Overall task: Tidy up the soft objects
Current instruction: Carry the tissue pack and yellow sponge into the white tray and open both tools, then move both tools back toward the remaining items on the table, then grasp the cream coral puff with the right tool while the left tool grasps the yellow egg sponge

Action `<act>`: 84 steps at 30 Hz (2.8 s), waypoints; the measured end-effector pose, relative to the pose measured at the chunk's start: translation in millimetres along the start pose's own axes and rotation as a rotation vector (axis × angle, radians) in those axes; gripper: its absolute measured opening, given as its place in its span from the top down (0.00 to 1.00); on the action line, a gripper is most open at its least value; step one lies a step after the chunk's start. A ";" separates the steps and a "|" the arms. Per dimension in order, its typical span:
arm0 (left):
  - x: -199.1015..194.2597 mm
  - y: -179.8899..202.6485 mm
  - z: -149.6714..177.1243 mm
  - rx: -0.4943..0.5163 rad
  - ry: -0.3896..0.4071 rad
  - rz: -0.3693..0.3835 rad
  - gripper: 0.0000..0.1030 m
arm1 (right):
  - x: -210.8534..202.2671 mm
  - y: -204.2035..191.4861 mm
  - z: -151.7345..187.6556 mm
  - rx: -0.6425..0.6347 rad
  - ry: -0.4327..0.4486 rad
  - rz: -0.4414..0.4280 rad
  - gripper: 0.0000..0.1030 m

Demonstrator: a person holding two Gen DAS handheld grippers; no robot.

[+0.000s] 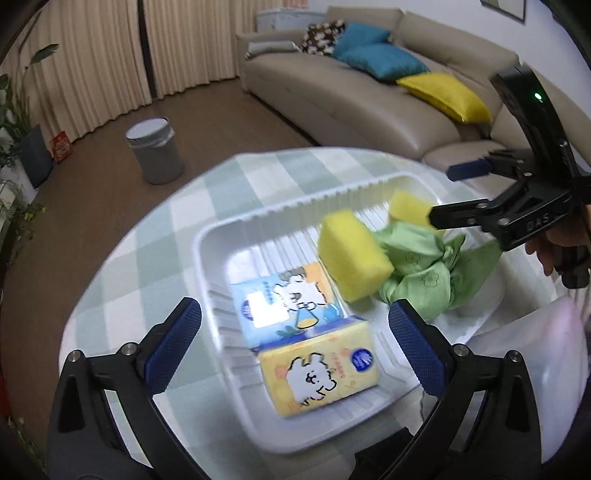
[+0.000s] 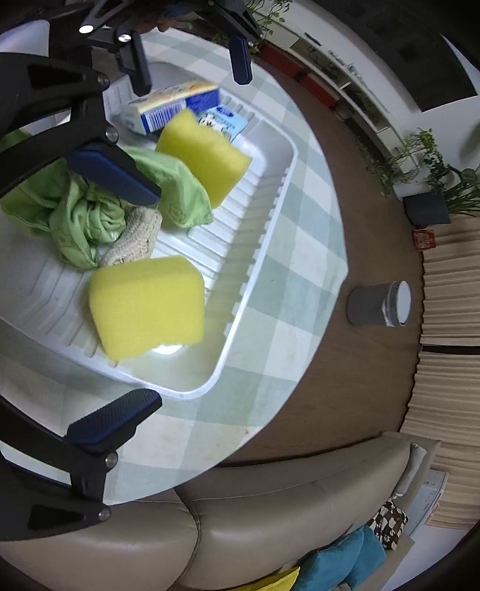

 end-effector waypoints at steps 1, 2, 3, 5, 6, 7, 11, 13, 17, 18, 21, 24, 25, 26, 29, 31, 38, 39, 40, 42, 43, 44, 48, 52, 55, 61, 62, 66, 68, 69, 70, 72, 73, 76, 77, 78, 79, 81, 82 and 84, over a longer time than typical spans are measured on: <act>-7.2 -1.9 -0.6 -0.006 0.017 -0.007 0.00 | -6.1 1.3 -0.6 0.010 0.013 -0.003 0.00; -15.0 -4.0 -1.1 -0.011 0.037 -0.013 0.00 | -15.9 3.6 -0.5 0.025 0.032 -0.005 0.00; -22.6 -6.0 -0.9 -0.017 0.060 -0.015 0.00 | -22.5 4.8 -1.3 0.034 0.048 -0.007 0.00; -42.3 -10.4 2.3 -0.033 0.110 -0.028 0.00 | -39.9 7.2 -0.5 0.053 0.090 -0.015 0.00; -50.4 -12.1 4.9 -0.040 0.129 -0.038 0.00 | -49.9 8.4 1.4 0.065 0.109 -0.021 0.00; -58.8 -13.2 7.7 -0.049 0.149 -0.047 0.00 | -60.8 10.3 4.3 0.080 0.129 -0.027 0.00; -105.0 -15.1 36.5 -0.092 0.241 -0.080 0.00 | -101.0 17.1 21.5 0.143 0.226 -0.052 0.00; -120.9 -12.3 52.7 -0.107 0.264 -0.080 0.00 | -120.5 16.6 37.7 0.161 0.265 -0.050 0.00; -150.0 2.0 98.4 -0.127 0.295 -0.083 0.00 | -156.7 3.2 83.9 0.171 0.331 -0.052 0.00; -154.9 5.6 107.7 -0.131 0.293 -0.084 0.00 | -165.9 -2.3 99.5 0.177 0.350 -0.049 0.00; -170.0 20.5 140.3 -0.157 0.292 -0.078 0.00 | -186.9 -21.9 145.3 0.199 0.378 -0.060 0.00; -179.8 35.4 167.0 -0.168 0.292 -0.102 0.00 | -199.1 -53.3 194.9 0.195 0.386 -0.072 0.00; -181.8 41.3 176.1 -0.170 0.286 -0.108 0.00 | -200.3 -66.3 210.6 0.190 0.383 -0.072 0.00; -184.0 46.4 184.6 -0.174 0.283 -0.108 0.00 | -199.9 -78.4 226.3 0.184 0.374 -0.071 0.00; -188.0 62.4 205.1 -0.196 0.268 -0.082 0.00 | -195.5 -114.8 265.2 0.170 0.355 -0.060 0.00; -189.6 70.2 215.8 -0.207 0.260 -0.077 0.00 | -194.5 -133.3 281.3 0.157 0.358 -0.042 0.00; -193.6 95.2 253.9 -0.266 0.228 -0.065 0.00 | -184.5 -187.7 301.4 0.046 0.370 -0.023 0.00; -193.8 96.7 256.3 -0.273 0.221 -0.063 0.00 | -181.6 -192.8 303.2 0.031 0.367 -0.020 0.00; -193.3 98.7 258.4 -0.276 0.209 -0.060 0.00 | -178.9 -196.5 303.8 0.023 0.360 -0.017 0.00; -190.2 97.5 263.0 -0.291 0.166 -0.072 0.00 | -170.6 -200.6 304.6 0.023 0.336 -0.025 0.00; -189.0 95.5 264.5 -0.303 0.156 -0.078 0.00 | -165.9 -200.4 303.5 0.032 0.324 -0.023 0.00; -187.6 91.6 265.9 -0.320 0.149 -0.080 0.00 | -163.6 -200.4 303.0 0.037 0.317 -0.020 0.00; -186.9 82.6 268.4 -0.360 0.144 -0.103 0.00 | -150.0 -200.4 297.0 0.042 0.290 0.003 0.00; -183.0 82.3 266.8 -0.354 0.139 -0.106 0.00 | -134.0 -203.4 291.1 0.028 0.249 0.034 0.18; -176.3 82.8 264.2 -0.338 0.117 -0.122 0.00 | -120.1 -202.4 290.4 0.035 0.205 0.052 0.29; -163.9 82.0 252.9 -0.316 0.088 -0.141 0.00 | -121.1 -200.2 298.3 0.006 0.210 0.073 0.63; -161.6 81.4 248.8 -0.313 0.087 -0.146 0.00 | -122.9 -198.7 299.5 0.010 0.212 0.068 0.66; -156.2 82.1 237.6 -0.294 0.089 -0.155 0.00 | -131.8 -198.2 307.3 0.009 0.223 0.054 0.69; -149.1 82.4 234.0 -0.290 0.076 -0.153 0.00 | -137.2 -199.0 309.8 0.005 0.235 0.053 0.69; -145.6 82.3 232.8 -0.289 0.070 -0.154 0.00 | -139.5 -200.1 310.7 0.003 0.240 0.052 0.69; -142.4 82.3 231.4 -0.286 0.065 -0.155 0.00 | -141.4 -200.3 312.1 0.003 0.244 0.050 0.70; -133.7 79.0 227.9 -0.288 0.054 -0.163 0.00 | -142.5 -200.8 312.0 0.002 0.250 0.049 0.70; -130.2 76.4 226.7 -0.293 0.046 -0.171 0.00 | -142.3 -199.5 312.5 0.001 0.251 0.050 0.70; -120.2 67.6 221.5 -0.310 0.028 -0.190 0.00 | -140.3 -197.2 313.0 0.007 0.247 0.045 0.70; -113.7 64.5 220.6 -0.309 0.013 -0.202 0.00 | -139.3 -195.8 313.5 0.012 0.245 0.043 0.70; -108.7 62.3 220.9 -0.313 0.001 -0.206 0.00 | -138.5 -195.5 313.4 0.015 0.243 0.041 0.70; -103.9 60.4 221.6 -0.321 -0.012 -0.204 0.00 | -137.8 -194.5 313.9 0.018 0.242 0.038 0.70; -95.9 58.5 224.0 -0.332 -0.022 -0.204 0.00 | -136.8 -193.9 313.9 0.021 0.241 0.035 0.70; -94.9 59.0 223.8 -0.326 -0.017 -0.214 0.00 | -136.4 -193.6 314.0 0.022 0.241 0.034 0.70; -95.0 58.8 222.1 -0.332 -0.005 -0.205 0.01 | -135.9 -193.6 313.2 0.022 0.242 0.034 0.70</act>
Point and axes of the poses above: each gripper's, at about its wrist camera, not at the fingertips, and x roughly the way its jaws point, y to its right, z to its underside, the point moved 3 cm from there along x, roughly the way its jaws point, and after that the axes turned 6 degrees about y, right-handed, at the moved point
